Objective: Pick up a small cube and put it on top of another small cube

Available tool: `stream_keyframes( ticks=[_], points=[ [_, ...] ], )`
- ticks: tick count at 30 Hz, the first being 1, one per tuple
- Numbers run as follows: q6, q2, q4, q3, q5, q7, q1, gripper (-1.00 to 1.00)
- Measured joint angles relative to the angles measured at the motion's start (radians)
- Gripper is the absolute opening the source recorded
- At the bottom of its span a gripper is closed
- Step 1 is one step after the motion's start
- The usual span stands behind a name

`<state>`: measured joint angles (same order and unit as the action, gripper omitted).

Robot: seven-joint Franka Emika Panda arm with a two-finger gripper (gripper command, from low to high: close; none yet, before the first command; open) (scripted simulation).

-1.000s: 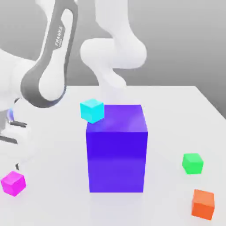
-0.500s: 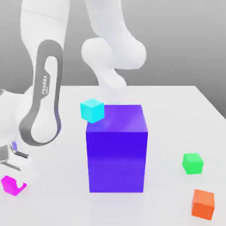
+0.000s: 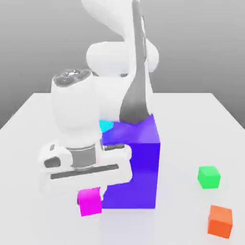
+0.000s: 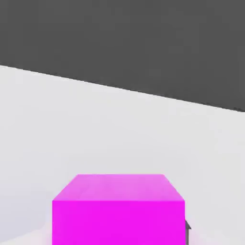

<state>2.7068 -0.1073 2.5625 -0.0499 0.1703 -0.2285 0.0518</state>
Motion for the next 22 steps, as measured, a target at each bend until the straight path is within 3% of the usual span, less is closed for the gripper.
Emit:
stream_keyframes(
  ticks=[7, 10, 13, 18, 19, 22],
  points=[
    [-0.021, 0.128, 0.088, 0.191, -0.046, 0.102, 0.423, -1.0],
    [-0.027, 0.181, 0.126, 0.237, -0.073, 0.135, 0.528, -1.0],
    [-0.021, 0.19, 0.193, 0.254, -0.121, 0.113, 0.54, -1.0],
    [0.131, 0.03, 0.2, 0.24, -0.222, 0.041, 0.532, -1.0],
    [0.161, -0.003, 0.198, 0.228, -0.246, 0.024, 0.539, 1.0],
    [0.16, -0.003, 0.198, 0.228, -0.246, 0.024, 0.539, 1.0]
  ],
)
